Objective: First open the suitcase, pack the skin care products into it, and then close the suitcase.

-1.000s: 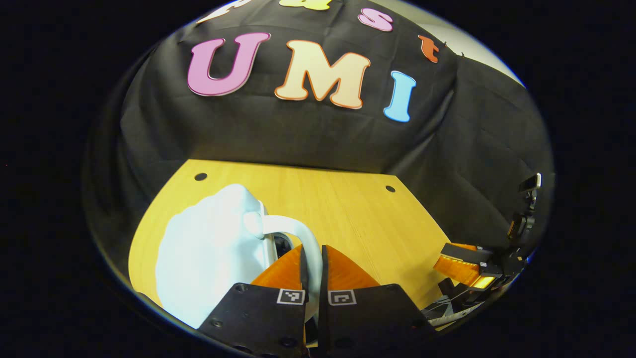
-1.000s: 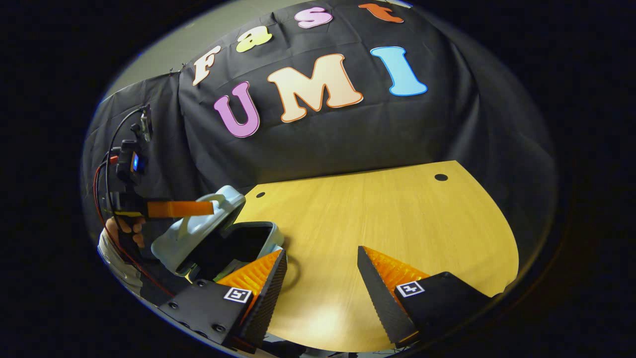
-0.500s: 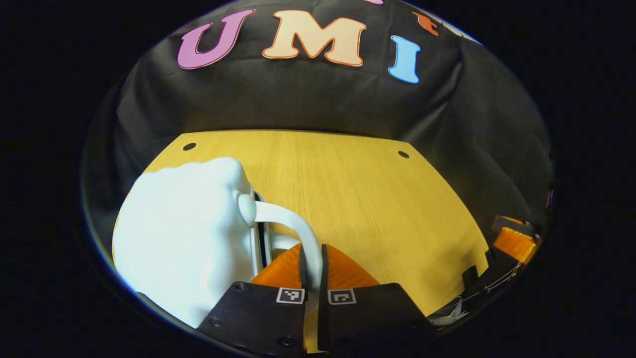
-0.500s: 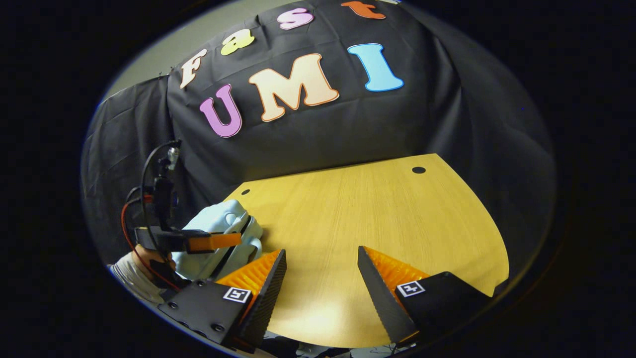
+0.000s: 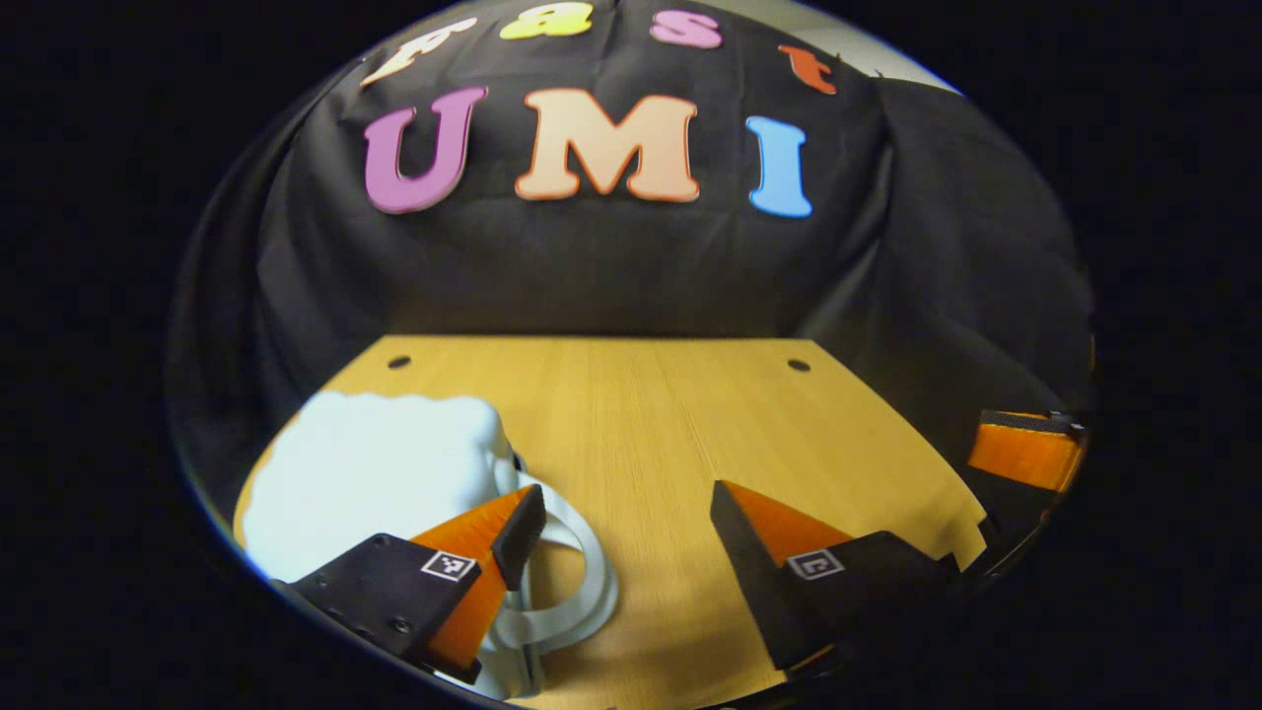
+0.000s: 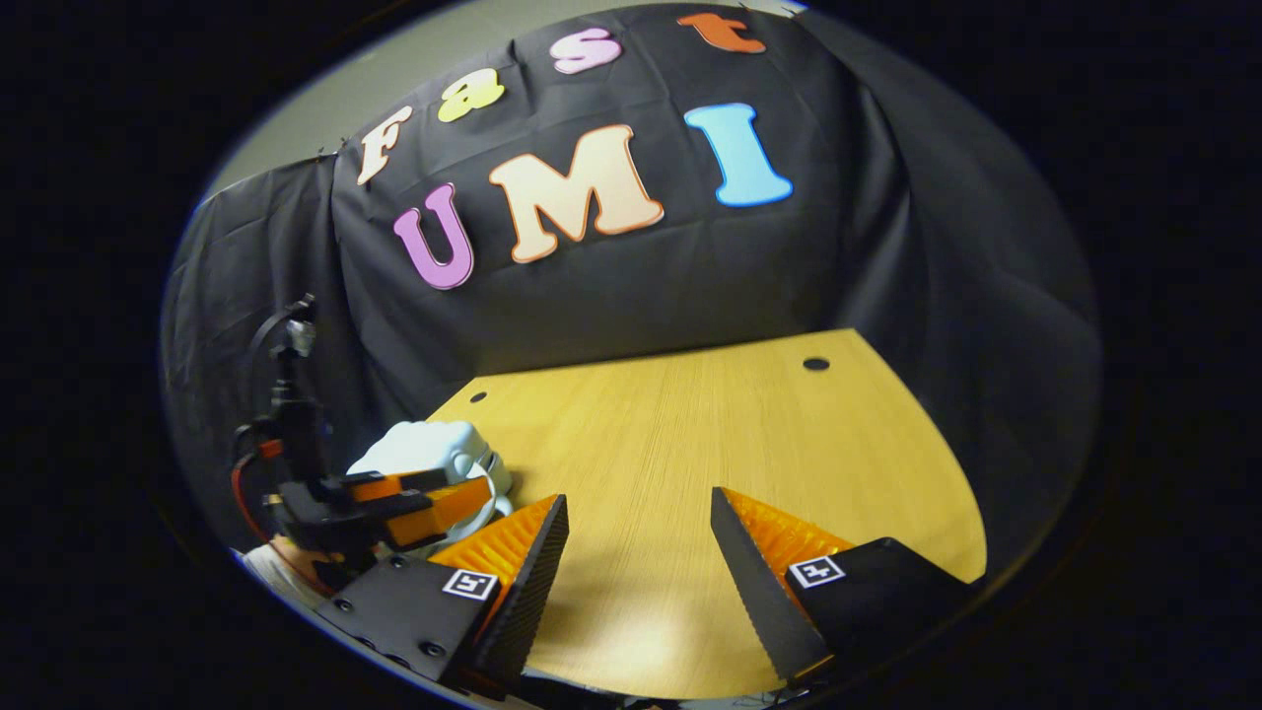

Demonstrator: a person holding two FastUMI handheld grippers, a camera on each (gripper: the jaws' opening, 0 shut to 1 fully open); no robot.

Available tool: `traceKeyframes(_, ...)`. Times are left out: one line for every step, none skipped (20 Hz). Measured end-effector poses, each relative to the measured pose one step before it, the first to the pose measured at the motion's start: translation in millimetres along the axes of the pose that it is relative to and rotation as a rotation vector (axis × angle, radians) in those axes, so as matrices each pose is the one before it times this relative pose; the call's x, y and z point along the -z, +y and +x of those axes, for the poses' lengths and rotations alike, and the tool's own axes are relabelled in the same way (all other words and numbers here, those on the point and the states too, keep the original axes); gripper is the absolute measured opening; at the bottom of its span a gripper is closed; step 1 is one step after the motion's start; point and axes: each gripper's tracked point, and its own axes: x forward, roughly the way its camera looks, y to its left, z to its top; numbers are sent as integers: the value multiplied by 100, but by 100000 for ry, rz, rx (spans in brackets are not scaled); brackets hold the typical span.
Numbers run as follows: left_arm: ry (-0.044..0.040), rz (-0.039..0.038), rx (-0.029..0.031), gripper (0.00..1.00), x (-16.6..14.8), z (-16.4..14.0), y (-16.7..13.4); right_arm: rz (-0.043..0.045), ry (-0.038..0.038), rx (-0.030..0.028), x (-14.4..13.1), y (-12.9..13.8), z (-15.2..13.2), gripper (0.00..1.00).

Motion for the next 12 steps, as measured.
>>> traceKeyframes(-6154,1578,-344,99,-2274,-759,88,-2440,-5737,2207,-1900,343,163,95)
traceKeyframes(-5834,1668,-342,97,-2483,-1010,124,-1748,-6431,2485,-2152,361,-153,96)
traceKeyframes(-6126,2020,-460,98,-2525,-535,336,-713,-6701,1705,-2366,483,-161,95)
traceKeyframes(-4479,1832,139,98,-2257,-713,395,-363,-6937,860,-2374,810,-297,95)
traceKeyframes(-4377,1241,1143,98,-2206,-523,311,-789,-6337,1736,-2300,539,102,95)
traceKeyframes(-3395,661,104,98,-1805,-448,576,-1148,-5685,1672,-2060,404,177,95)
traceKeyframes(-3640,-388,490,98,-1635,-354,505,-451,-4795,1082,-2005,565,18,96)
traceKeyframes(-3164,-876,235,100,-1372,-331,636,532,-4276,584,-1741,784,-151,90)
traceKeyframes(-2357,-1073,-14,98,-1367,-183,508,-104,-4521,386,-1702,562,-49,96)
traceKeyframes(-2889,-779,-96,98,-1138,4,633,-229,-3672,322,-1407,557,-230,97)
traceKeyframes(-1872,-117,-120,98,-878,-4,449,-326,-2949,1,-1161,602,-216,97)
traceKeyframes(-1113,193,170,97,-471,-72,378,-362,-2232,-323,-852,688,-162,99)
